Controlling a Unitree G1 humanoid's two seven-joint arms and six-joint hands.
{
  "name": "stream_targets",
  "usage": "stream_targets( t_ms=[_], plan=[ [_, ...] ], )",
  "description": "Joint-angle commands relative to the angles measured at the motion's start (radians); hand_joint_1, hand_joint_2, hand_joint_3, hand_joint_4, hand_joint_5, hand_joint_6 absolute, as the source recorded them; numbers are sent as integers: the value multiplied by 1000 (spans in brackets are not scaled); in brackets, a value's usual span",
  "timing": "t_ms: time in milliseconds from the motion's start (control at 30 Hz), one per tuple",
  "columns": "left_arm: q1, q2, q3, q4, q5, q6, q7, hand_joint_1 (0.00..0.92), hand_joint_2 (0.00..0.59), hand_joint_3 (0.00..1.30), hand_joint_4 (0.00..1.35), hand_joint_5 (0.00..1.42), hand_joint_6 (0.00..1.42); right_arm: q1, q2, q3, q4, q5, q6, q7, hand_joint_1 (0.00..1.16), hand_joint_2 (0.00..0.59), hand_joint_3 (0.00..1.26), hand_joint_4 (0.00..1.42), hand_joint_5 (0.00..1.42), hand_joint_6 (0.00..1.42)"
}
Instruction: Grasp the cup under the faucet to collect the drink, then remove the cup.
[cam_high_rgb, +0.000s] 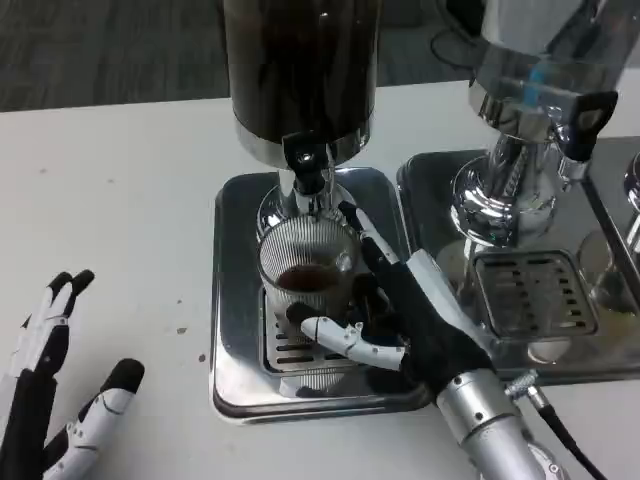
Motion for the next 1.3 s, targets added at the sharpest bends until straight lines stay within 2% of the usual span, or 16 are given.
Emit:
stream_targets(
  t_ms=[33, 133, 200, 500, 700, 967, 1033, 1200, 1300],
  plan=[
    [12, 13, -5, 11, -20, 9, -13, 0, 191, 110, 0, 23, 0, -15, 11, 5, 40, 10, -14, 6, 632, 182, 0, 0, 2, 275],
    [15, 14, -3, 10, -31, 8, -18, 0, 191, 121, 0, 24, 0, -8, 12, 12, 39, 9, -22, 8, 650, 173, 0, 0, 13, 290],
    [14, 16, -4, 10, -36, 10, -24, 0, 192, 152, 0, 24, 0, -21, 10, 21, 47, -1, -8, 15, 656, 176, 0, 0, 46, 384],
    [18, 17, -5, 3, -43, 18, -29, 0, 192, 201, 0, 36, 0, -72, 25, 1, 141, 76, -22, 67, 690, 182, 0, 4, 139, 466],
    [16, 30, 11, 1, -54, 24, -30, 0, 193, 256, 0, 36, 0, -88, 27, 0, 170, 86, -28, 74, 717, 172, 0, 98, 234, 521],
    [21, 29, 7, -13, -41, 30, -23, 0, 198, 303, 0, 46, 0, -83, 34, -1, 178, 92, -37, 71, 781, 164, 3, 199, 347, 616],
    [22, 29, 8, -18, -36, 34, -20, 0, 200, 307, 0, 47, 0, -80, 36, -8, 180, 101, -36, 68, 790, 157, 24, 215, 370, 640],
    [24, 29, 10, -18, -41, 35, -20, 0, 201, 327, 0, 48, 0, -77, 28, 1, 163, 71, -39, 38, 807, 159, 85, 247, 430, 715],
    [24, 29, 9, -17, -42, 34, -21, 0, 201, 332, 0, 48, 0, -73, 37, -3, 163, 78, -37, 37, 808, 159, 113, 263, 454, 753]
  ],
)
